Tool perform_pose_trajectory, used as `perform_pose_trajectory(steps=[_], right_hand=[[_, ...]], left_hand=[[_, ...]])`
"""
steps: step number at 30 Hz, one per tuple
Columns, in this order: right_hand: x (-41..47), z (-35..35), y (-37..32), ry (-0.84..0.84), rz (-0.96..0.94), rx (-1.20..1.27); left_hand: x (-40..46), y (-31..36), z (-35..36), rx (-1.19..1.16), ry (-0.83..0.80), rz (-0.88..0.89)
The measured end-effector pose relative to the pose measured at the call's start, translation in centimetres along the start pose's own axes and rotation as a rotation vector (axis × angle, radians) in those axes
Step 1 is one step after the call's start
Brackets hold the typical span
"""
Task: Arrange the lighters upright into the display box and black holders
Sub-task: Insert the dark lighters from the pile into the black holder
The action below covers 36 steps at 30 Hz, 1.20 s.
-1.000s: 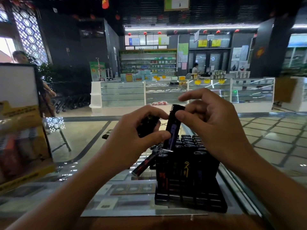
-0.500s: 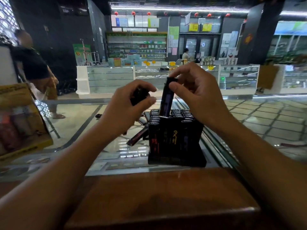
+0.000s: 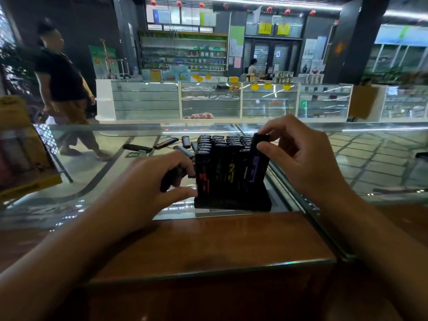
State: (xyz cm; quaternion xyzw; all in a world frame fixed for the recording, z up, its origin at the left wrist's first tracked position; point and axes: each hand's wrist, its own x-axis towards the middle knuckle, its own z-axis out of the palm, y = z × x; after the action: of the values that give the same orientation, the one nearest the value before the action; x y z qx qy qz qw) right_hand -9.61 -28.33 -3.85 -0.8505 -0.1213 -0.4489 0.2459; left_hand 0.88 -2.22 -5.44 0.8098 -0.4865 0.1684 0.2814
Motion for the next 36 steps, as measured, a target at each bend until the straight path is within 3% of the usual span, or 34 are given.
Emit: perform_pose_trajectory(steps=[4, 10, 16, 20, 26, 29, 36], right_hand=[[-0.4, 0.4, 0.1, -0.065, -0.058, -0.101], [-0.4, 0.9, 0.2, -0.12, -0.141, -0.157], [-0.3, 0.8, 0.4, -0.144, -0.073, -0.124], [-0.4, 1.0, 0.1, -0.14, -0.041, -0.104], [0.4, 0.9, -2.5, -0.027, -0.067, 0.063], [2.3, 2.4, -4.7, -0.107, -0.099, 0.061], [8.5, 4.8, -5.2, -0.184, -0.129, 0.026]], left_hand=[[-0.2, 0.0, 0.6, 0.146, -0.16, 0.002], [-0.3, -0.1, 0.5, 0.114, -0.14, 0.039], [-0.2, -0.3, 0.5, 0.05, -0.119, 0.032], [-0.2, 0.1, 0.4, -0.077, -0.051, 0.014], [0.3, 1.8, -0.5, -0.515, 0.183, 0.022], [1.9, 2.6, -1.1, -0.692, 0.244, 0.004], [6.5, 2.6, -1.9, -0.775, 0.387, -0.028]])
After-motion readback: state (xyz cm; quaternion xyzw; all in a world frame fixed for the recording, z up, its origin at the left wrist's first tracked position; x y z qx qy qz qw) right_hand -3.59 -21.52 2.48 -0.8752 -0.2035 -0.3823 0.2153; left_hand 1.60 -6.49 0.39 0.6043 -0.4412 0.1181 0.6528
